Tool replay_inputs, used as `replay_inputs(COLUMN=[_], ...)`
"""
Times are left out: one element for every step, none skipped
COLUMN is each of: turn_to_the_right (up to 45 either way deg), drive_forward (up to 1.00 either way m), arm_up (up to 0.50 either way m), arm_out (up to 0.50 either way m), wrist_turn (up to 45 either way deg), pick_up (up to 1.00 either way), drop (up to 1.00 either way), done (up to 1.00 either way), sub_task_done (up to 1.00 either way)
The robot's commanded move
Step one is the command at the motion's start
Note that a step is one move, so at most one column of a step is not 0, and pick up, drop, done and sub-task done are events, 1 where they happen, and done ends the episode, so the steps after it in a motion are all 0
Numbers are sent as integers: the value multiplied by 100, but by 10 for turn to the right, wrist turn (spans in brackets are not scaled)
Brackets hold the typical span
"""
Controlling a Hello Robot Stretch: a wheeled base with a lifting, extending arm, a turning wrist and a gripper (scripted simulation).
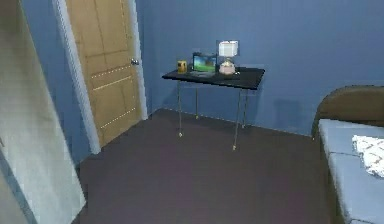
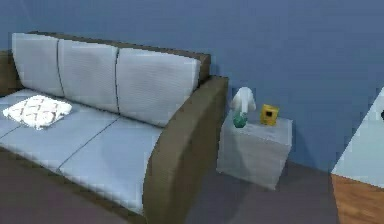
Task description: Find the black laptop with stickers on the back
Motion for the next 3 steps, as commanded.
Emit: replay_inputs(turn_to_the_right=[180,0,0], drive_forward=[0,100,30], arm_up=[0,0,0], arm_out=[0,0,0], wrist_turn=[0,0,0], pick_up=[0,0,0], drop=[0,0,0], done=[0,0,0], sub_task_done=[0,0,0])
